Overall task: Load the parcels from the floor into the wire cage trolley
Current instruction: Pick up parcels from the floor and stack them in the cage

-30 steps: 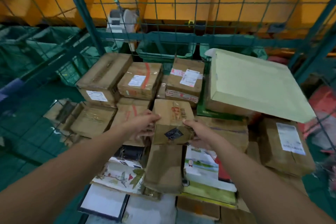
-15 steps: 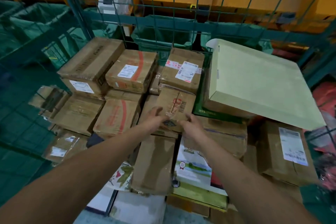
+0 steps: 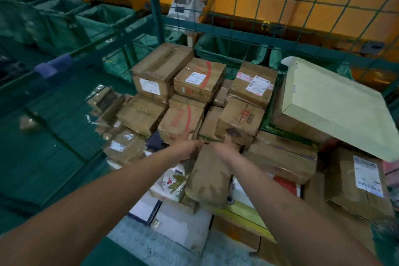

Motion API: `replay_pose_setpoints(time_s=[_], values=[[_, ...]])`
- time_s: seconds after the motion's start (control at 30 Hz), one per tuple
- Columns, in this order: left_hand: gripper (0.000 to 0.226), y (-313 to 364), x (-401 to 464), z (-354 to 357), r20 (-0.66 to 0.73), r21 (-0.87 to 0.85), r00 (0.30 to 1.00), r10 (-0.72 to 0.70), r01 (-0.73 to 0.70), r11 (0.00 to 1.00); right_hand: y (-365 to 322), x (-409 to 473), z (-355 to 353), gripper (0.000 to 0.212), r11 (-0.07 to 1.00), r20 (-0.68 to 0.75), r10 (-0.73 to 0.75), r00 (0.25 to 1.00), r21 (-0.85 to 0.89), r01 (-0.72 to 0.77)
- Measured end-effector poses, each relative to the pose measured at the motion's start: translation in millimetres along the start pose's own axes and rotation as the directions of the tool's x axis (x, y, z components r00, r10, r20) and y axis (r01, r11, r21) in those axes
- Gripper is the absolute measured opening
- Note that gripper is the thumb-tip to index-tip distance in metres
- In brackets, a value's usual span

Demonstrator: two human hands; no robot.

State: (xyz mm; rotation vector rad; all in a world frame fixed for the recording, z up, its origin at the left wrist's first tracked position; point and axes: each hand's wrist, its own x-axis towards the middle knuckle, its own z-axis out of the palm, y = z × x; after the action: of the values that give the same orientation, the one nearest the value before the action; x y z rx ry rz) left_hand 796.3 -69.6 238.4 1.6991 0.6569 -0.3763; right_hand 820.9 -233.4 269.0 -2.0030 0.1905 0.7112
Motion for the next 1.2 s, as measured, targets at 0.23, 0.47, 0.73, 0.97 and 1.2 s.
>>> replay_pose_setpoints(time_s=[0.23, 0.47, 0.73, 0.97, 1.2], values=[[0.045, -80.7, -126.7, -85.7, -0.095, -0.08, 0.995, -0.04, 0.032, 0.996, -18.2, -103.5, 109.2, 0.008, 0.967, 0.19, -0.072, 0.979, -0.228, 0.115], [0.044, -204.6, -258.4, -164.2, -0.212, -0.197, 0.974, -0.083, 0.04, 0.98, 5.3, -213.0, 233.1, 0.029, 0.94, 0.398, -0.03, 0.917, -0.301, 0.161], [0.044, -385.8, -453.6, -237.1, -0.41, -0.327, 0.877, -0.25, 0.114, 0.938, 71.7, -363.4, 414.0, 0.044, 0.852, 0.637, 0.085, 0.766, -0.445, 0.276], [0.03, -524.1, -624.6, -276.6, -0.55, -0.54, 0.703, -0.451, 0.113, 0.834, 128.4, -508.6, 555.6, 0.055, 0.692, 0.803, 0.206, 0.56, -0.524, 0.497], [0.023, -630.1, -777.4, -275.3, -0.621, -0.724, 0.462, -0.634, -0.027, 0.689, 182.7, -648.3, 666.6, 0.058, 0.428, 0.874, 0.321, 0.364, -0.477, 0.768]])
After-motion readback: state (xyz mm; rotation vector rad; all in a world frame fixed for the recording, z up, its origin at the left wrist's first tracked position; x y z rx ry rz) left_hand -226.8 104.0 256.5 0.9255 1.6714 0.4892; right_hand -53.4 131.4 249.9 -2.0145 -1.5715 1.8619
